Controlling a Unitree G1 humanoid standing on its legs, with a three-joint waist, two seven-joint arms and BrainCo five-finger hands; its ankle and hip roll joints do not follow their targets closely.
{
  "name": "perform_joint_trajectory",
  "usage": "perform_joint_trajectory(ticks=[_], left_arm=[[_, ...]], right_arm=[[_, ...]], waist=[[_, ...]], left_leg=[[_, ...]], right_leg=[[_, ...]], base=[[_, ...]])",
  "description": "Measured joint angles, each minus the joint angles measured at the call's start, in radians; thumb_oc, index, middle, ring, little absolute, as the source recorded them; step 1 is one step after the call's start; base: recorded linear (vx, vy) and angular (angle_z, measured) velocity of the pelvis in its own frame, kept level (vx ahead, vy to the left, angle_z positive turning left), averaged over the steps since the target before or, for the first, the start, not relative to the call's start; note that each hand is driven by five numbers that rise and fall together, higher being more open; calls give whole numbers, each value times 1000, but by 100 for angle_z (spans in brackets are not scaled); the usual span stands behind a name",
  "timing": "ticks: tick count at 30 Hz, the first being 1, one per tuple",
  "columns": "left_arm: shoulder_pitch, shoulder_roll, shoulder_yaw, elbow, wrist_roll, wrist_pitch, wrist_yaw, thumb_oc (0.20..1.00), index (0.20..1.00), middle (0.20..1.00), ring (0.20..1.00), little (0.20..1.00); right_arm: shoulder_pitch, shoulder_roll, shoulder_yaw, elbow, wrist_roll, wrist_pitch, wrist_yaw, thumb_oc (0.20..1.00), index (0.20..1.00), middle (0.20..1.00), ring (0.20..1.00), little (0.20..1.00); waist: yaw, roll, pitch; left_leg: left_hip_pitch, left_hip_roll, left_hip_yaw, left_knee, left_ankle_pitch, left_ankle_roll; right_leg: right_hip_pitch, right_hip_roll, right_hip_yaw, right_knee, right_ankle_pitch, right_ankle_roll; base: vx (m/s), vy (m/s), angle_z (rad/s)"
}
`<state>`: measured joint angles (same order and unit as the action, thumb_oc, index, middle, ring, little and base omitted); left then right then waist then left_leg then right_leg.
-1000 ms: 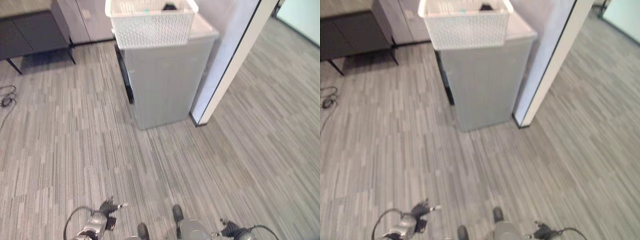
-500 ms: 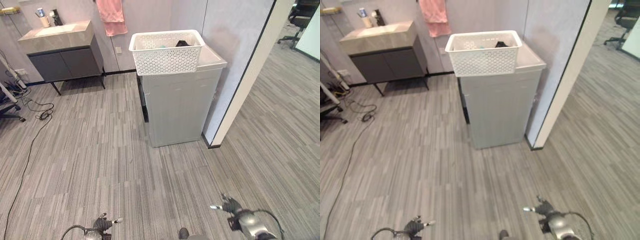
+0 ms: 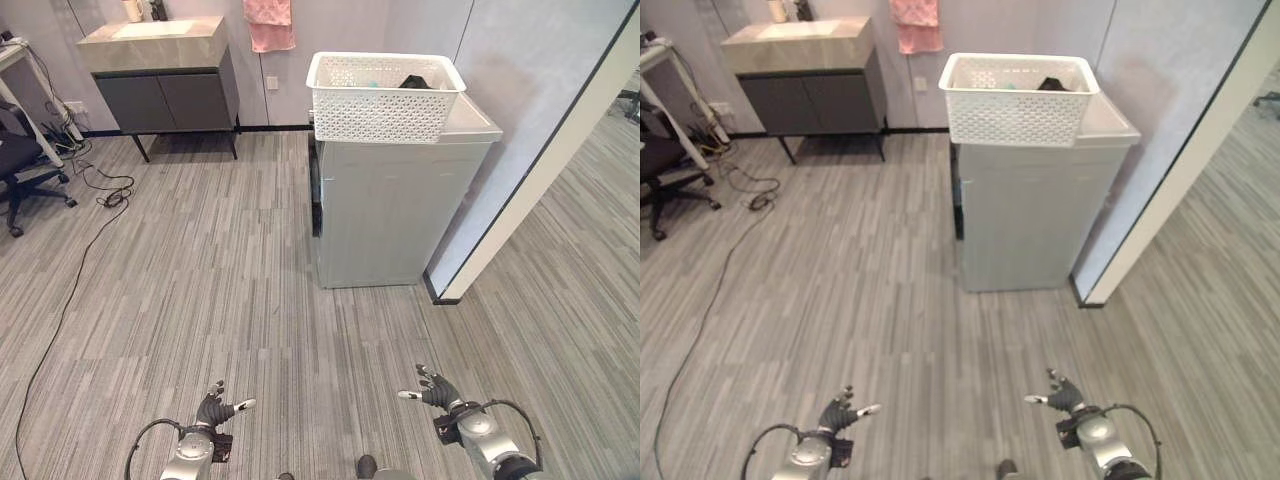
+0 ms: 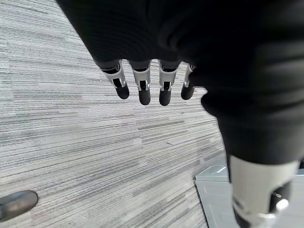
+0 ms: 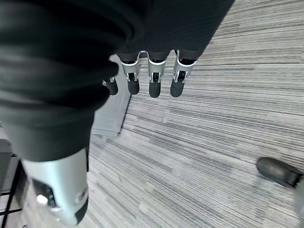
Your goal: Grab the laundry basket,head to the washer,open it,put in the laundry and shut it.
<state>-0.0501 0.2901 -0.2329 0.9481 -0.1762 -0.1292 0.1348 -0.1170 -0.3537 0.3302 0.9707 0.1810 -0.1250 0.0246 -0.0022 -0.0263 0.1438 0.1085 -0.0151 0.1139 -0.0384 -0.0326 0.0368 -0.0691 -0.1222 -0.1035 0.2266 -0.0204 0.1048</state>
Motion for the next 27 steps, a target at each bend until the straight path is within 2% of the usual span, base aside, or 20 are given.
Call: perform_joint_trajectory(ticks=[1, 3, 4, 5, 7, 8, 9, 11, 12, 13, 14, 17, 18, 19, 20, 22, 23, 25, 26, 27], left_arm=[[-10, 6, -29, -13, 1, -1, -1, 1000, 1000, 1000, 1000, 1000], [2, 17, -34, -27, 8, 1, -1, 1000, 1000, 1000, 1000, 1000], [1, 22, -35, -24, 23, 3, -1, 1000, 1000, 1000, 1000, 1000], [-2, 32, -30, -17, 27, 3, -1, 1000, 1000, 1000, 1000, 1000], [-2, 45, -31, -14, 29, 3, -2, 1000, 1000, 1000, 1000, 1000], [-6, 41, -33, 18, 28, 3, -1, 1000, 1000, 1000, 1000, 1000], [-8, 33, -30, 32, 28, 4, -1, 1000, 1000, 1000, 1000, 1000], [-23, 15, -37, 47, 28, 4, 0, 1000, 1000, 1000, 1000, 1000], [-49, 9, -39, 81, 28, 7, -5, 1000, 1000, 1000, 1000, 1000], [-67, 6, -49, 104, 29, 9, -9, 1000, 1000, 1000, 1000, 1000], [-68, 4, -49, 103, 29, 8, -10, 1000, 1000, 1000, 1000, 1000], [-51, -11, -50, 93, 30, 8, -10, 1000, 1000, 1000, 1000, 1000], [-46, -21, -56, 89, 30, 7, -10, 1000, 1000, 1000, 1000, 1000], [-44, -44, -68, 89, 30, 9, -11, 1000, 1000, 1000, 1000, 1000], [-48, -53, -76, 91, 30, 10, -12, 1000, 1000, 1000, 1000, 1000], [-41, -64, -76, 94, 29, 9, -14, 1000, 1000, 1000, 1000, 1000], [-44, -65, -77, 96, 29, 8, -14, 1000, 1000, 1000, 1000, 1000], [-46, -67, -81, 98, 29, 8, -15, 1000, 1000, 1000, 1000, 1000], [-78, -65, -86, 109, 29, 8, -13, 1000, 1000, 1000, 1000, 1000], [-104, -61, -98, 121, 29, 8, -12, 1000, 1000, 1000, 1000, 1000]], right_arm=[[21, -1, -18, 25, 1, 1, -3, 1000, 1000, 1000, 1000, 1000], [44, -1, -16, 28, 2, 2, -1, 1000, 1000, 1000, 1000, 1000], [64, 3, -16, 31, 4, 0, -1, 1000, 1000, 1000, 1000, 1000], [64, 12, -16, 44, 12, 1, -1, 1000, 1000, 1000, 1000, 1000], [67, 17, -17, 51, 23, 2, -3, 1000, 1000, 1000, 1000, 1000], [59, 22, -19, 73, 40, -3, -5, 1000, 1000, 1000, 1000, 1000], [50, 25, -19, 95, 41, -2, -6, 1000, 1000, 1000, 1000, 1000], [68, 25, -35, 78, 41, -4, -11, 1000, 1000, 1000, 1000, 1000], [67, 29, -46, 83, 41, -6, -16, 1000, 1000, 1000, 1000, 1000], [68, 31, -46, 103, 41, -1, -21, 1000, 1000, 1000, 1000, 1000], [74, 31, -50, 106, 41, 1, -22, 1000, 1000, 1000, 1000, 1000], [121, 30, -64, 107, 41, 2, -24, 1000, 1000, 1000, 1000, 1000], [134, 25, -68, 107, 41, 3, -24, 1000, 1000, 1000, 1000, 1000], [124, 14, -86, 128, 40, -2, -23, 1000, 1000, 1000, 1000, 1000], [97, 16, -87, 170, 40, 2, -23, 1000, 1000, 1000, 1000, 1000], [90, 6, -83, 165, 37, 4, -23, 1000, 1000, 1000, 1000, 1000], [82, -10, -77, 132, 29, -2, -24, 1000, 1000, 1000, 1000, 1000], [72, -38, -53, 103, 8, -4, -24, 1000, 1000, 1000, 1000, 1000], [71, -48, -41, 84, -3, -6, -26, 1000, 1000, 1000, 1000, 1000], [55, -50, -28, 90, -10, -5, -25, 1000, 1000, 1000, 1000, 1000]], waist=[[-12, 6, 10], [-14, 0, 16], [-24, 1, 22], [-38, -1, 23], [-57, -13, 28], [-65, -27, 28], [-66, -22, 28], [-87, -23, 46], [-100, -12, 64], [-126, -21, 64], [-126, -28, 63], [-146, -31, 25], [-150, -19, 7], [-158, 37, -6], [-165, 43, -11], [-165, 36, -36], [-171, 26, -53], [-171, 25, -78], [-175, 21, -75], [-167, 7, -65]], left_leg=[[5, -9, -22, -2, 8, 17], [16, -16, -32, -4, 4, 36], [20, -22, -52, -4, 6, 56], [19, -15, -65, -5, 13, 64], [20, -23, -66, -21, 19, 68], [29, -32, -55, -28, 5, 87], [27, -32, -50, -34, 3, 91], [26, -30, -62, -11, -32, 120], [27, -23, -78, 8, -50, 128], [56, -25, -87, -5, -68, 110], [80, -29, -84, -11, -76, 83], [150, -18, -128, -15, -152, 46], [161, 1, -141, -9, -177, 28], [186, 63, -157, -8, -198, 22], [193, 83, -158, 22, -174, -36], [174, 96, -159, 108, -131, -89], [105, 102, -160, 283, -107, -156], [26, 111, -161, 456, -26, -261], [-78, 114, -155, 638, 59, -304], [-185, 135, -104, 804, 76, -305]], right_leg=[[-71, -15, -17, 159, 3, 9], [-104, -24, -3, 248, 6, 13], [-160, 8, 69, 339, -43, 26], [-169, 50, 125, 335, -78, 25], [-195, 62, 91, 286, -77, 6], [-212, 55, 25, 167, -65, 9], [-205, 53, -14, 72, -38, 15], [-265, 68, 20, 34, 10, 35], [-259, 78, 29, -65, 46, 55], [-263, 64, 11, -235, 104, 63], [-262, 53, -4, -263, 105, 63], [-253, 27, -10, -131, 90, 58], [-249, 38, -17, -118, 127, 38], [-240, 86, -47, -77, 128, 24], [-216, 110, -45, -67, 114, -14], [-181, 125, -50, -71, 82, -61], [-122, 128, -70, -109, 66, -88], [-66, 146, -72, -161, 59, -121], [-38, 148, -80, -186, 62, -178], [-24, 157, -77, -199, 52, -193]], base=[[87, 131, 49], [131, 87, 23], [139, 72, 27], [80, 44, 47], [167, 18, 15], [366, -3, -22], [345, -28, -21], [406, -60, 3], [351, -73, 30], [380, -86, 27], [394, -96, 18], [339, -98, 35], [588, -198, 61], [441, -153, 53], [415, -166, 41], [422, -202, 22], [289, -232, 13], [207, -220, 19], [230, -219, 17], [210, -153, -8]])
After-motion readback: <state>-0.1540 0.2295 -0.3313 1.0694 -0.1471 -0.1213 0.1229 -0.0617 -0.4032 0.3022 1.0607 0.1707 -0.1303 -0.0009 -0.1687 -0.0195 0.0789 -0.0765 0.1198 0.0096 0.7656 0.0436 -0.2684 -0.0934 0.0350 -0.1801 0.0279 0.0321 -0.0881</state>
